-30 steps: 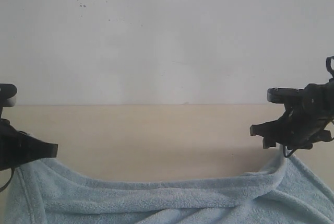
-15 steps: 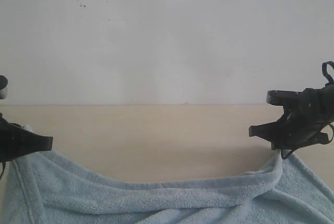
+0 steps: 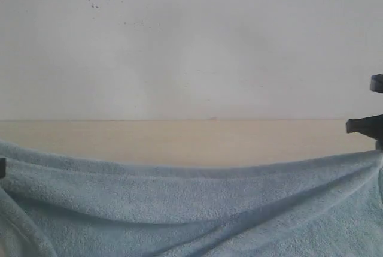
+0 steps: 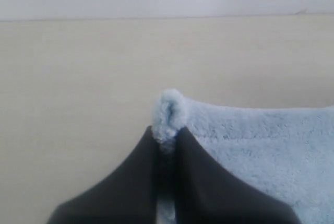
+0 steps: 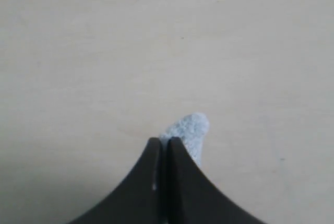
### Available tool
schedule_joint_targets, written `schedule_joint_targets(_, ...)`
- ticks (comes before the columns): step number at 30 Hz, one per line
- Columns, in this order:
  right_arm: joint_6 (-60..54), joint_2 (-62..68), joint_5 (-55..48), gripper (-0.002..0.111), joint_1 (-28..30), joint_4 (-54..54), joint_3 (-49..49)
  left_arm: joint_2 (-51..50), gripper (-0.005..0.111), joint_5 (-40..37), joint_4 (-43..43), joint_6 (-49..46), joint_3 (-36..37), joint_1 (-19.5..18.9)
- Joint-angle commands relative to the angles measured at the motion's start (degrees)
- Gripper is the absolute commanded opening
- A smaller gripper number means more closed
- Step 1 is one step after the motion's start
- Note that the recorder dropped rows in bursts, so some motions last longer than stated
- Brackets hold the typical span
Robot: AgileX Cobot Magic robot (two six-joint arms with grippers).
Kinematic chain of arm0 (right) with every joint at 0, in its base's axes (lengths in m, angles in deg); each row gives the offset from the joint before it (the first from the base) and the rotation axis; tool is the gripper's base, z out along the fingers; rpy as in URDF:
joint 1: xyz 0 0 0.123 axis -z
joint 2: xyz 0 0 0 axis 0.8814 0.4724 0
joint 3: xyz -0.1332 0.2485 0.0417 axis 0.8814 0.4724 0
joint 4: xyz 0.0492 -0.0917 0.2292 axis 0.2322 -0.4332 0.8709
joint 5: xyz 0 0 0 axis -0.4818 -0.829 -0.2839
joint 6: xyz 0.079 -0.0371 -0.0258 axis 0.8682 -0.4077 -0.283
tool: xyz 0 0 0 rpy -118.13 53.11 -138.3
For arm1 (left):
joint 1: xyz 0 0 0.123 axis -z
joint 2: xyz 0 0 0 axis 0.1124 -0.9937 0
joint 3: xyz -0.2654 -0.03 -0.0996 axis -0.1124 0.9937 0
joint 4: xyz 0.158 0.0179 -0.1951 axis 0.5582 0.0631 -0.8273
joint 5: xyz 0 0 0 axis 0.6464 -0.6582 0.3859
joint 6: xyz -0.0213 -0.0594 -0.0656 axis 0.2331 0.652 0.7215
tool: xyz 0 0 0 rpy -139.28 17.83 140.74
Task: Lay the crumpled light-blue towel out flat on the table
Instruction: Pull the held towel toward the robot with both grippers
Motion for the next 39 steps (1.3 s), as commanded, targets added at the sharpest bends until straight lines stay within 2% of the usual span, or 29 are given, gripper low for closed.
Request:
schedule_joint_targets(1,-1.95,-7.58,0.21,0.000,3.04,-0.80,3.03,5.51,0.006,-2.95,-0.44,-0.88,0.65,0.13)
schedule_joint_targets(13,-4.06,-28.31,-5.64,0.000,3.42,-0.80,5.03,15.51,0.006,-2.04,-0.79,-2.33,0.65,0.13)
schedule_joint_targets(16,-4.06,-33.71,-8.94,0.000,3.42,-0.80,5.03,17.82,0.006,-0.53,-4.10,-4.61,0.65,0.13)
schedule_joint_targets(18,-4.06,-36.87,-11.03,0.000,3.42,-0.80,5.08,19.08,0.006,0.35,-10.74,-10.62,0.65,0.13)
schedule_joint_targets(23,-4.06,-45.46,-12.66,0.000,3.42,-0.80,7.36,22.23,0.006,-1.95,-31.24,-33.52,0.65,0.13)
schedule_joint_targets(26,-4.06,-50.94,-12.58,0.000,3.42,-0.80,11.86,25.10,0.006,-3.49,-39.19,-41.66,0.65,0.13)
schedule_joint_targets(34,-2.93,-62.67,-8.77,0.000,3.42,-1.94,24.39,34.31,0.006,-12.38,-41.34,-47.98,0.65,2.22)
schedule_joint_targets(39,-2.57,-66.73,-9.94,0.000,3.30,-2.29,24.87,41.49,0.006,-16.98,-41.34,-49.84,0.65,2.93)
